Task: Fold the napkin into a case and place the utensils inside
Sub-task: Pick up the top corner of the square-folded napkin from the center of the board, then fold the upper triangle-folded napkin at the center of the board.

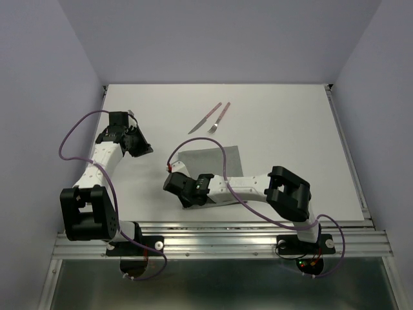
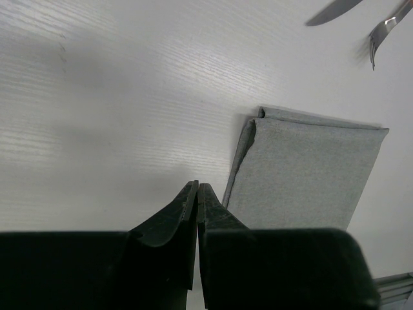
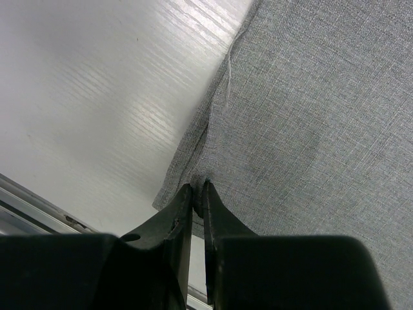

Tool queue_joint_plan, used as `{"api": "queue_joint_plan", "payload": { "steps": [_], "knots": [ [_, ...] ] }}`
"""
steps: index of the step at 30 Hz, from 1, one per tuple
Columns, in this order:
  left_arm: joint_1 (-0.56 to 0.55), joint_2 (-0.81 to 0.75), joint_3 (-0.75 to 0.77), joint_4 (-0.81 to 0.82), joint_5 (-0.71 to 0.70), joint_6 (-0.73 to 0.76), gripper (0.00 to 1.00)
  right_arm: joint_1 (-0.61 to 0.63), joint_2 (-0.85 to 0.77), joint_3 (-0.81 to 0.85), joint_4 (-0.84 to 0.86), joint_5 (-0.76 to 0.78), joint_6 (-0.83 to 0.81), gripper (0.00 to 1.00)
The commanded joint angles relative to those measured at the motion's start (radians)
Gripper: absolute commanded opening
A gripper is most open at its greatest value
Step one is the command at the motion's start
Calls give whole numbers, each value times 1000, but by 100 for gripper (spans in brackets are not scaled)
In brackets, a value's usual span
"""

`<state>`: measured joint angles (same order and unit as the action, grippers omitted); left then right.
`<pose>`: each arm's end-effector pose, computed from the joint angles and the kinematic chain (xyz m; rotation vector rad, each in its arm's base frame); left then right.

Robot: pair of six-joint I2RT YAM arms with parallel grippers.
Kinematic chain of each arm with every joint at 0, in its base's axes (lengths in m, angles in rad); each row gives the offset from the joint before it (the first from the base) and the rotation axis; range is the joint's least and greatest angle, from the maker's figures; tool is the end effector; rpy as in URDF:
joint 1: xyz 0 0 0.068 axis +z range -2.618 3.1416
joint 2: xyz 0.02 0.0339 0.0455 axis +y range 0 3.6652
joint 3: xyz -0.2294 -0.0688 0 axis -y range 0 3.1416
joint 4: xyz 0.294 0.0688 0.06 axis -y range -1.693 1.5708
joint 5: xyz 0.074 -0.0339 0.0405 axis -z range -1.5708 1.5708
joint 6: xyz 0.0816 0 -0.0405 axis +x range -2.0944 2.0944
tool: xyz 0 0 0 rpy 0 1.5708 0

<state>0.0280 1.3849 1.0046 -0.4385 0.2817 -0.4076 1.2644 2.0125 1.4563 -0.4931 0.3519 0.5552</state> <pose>0.3774 -0.0121 0.1742 -0.3884 2.3781 -0.5142 0.1699 0.4439 0.0860 -0.7685 2.4225 0.2576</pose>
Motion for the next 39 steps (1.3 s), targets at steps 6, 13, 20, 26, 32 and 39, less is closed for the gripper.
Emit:
{"api": "queue_joint_plan", "payload": {
  "steps": [6,13,20,26,32,39],
  "knots": [
    [0,-9,-3,3,10,13,16,1,-49,3,24,47,28,1],
    [-2,-14,-1,0,8,18,16,-114,-124,-68,82,27,75,1],
    [-2,-14,-3,0,13,21,16,-270,-262,-218,194,-27,164,1],
    [0,-11,-3,3,33,20,16,-378,-262,-215,205,-34,155,1],
    [-2,-23,-18,4,43,26,16,-454,-244,-201,203,-2,164,1],
    [-2,-23,-21,7,60,29,16,-510,-204,-154,134,22,212,1]
  ]
}}
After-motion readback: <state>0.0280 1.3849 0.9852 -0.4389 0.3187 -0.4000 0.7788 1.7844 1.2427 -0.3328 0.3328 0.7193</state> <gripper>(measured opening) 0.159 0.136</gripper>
